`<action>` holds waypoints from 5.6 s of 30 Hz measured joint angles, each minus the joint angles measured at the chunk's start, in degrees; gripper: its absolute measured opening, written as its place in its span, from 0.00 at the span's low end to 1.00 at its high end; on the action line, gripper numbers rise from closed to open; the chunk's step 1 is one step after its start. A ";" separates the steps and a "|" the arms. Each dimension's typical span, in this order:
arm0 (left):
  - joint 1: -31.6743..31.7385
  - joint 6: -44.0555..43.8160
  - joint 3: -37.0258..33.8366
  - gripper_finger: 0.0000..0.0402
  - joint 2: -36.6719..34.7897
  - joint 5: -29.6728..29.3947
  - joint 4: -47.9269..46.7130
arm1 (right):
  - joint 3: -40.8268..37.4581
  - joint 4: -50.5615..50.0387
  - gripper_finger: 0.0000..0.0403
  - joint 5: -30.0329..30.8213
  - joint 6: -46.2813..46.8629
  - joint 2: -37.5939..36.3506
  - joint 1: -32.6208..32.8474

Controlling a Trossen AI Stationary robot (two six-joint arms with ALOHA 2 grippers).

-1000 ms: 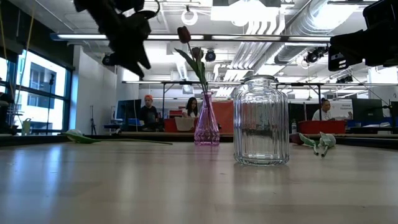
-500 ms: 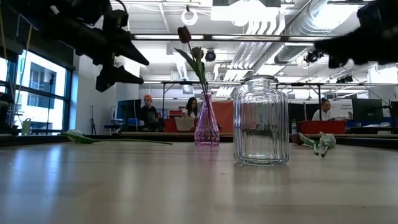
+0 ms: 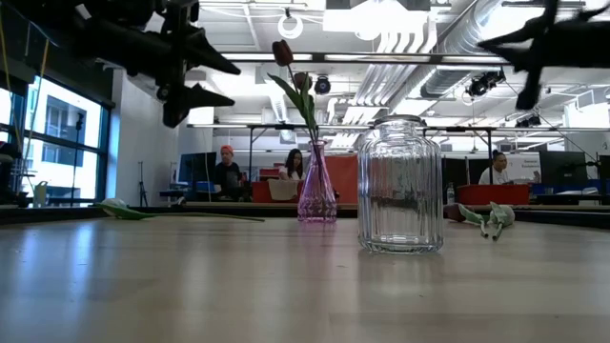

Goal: Sort flowers into vase by color
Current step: Put the red flower into the pink vase, then put the right white flower into the transparent vase

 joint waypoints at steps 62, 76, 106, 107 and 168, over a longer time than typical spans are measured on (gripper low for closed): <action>-0.09 3.16 0.00 0.55 0.04 -3.94 -8.41 | 35.24 -68.78 0.44 -35.30 29.42 72.98 -24.98; -0.09 4.30 0.00 0.55 0.04 -6.39 -8.39 | 35.18 -69.17 0.44 -33.40 32.38 71.82 -25.03; 2.10 -1.48 0.09 0.55 -6.10 -2.26 5.34 | 43.81 -50.67 0.01 -28.20 -3.52 63.26 -21.89; 2.51 -1.46 0.09 0.55 -7.16 -2.27 5.99 | 43.90 -45.18 0.01 -28.17 -9.19 61.70 -21.00; 4.42 0.53 0.04 0.55 -13.38 -6.56 10.07 | 48.47 -36.69 0.70 -40.87 -36.61 65.97 -26.07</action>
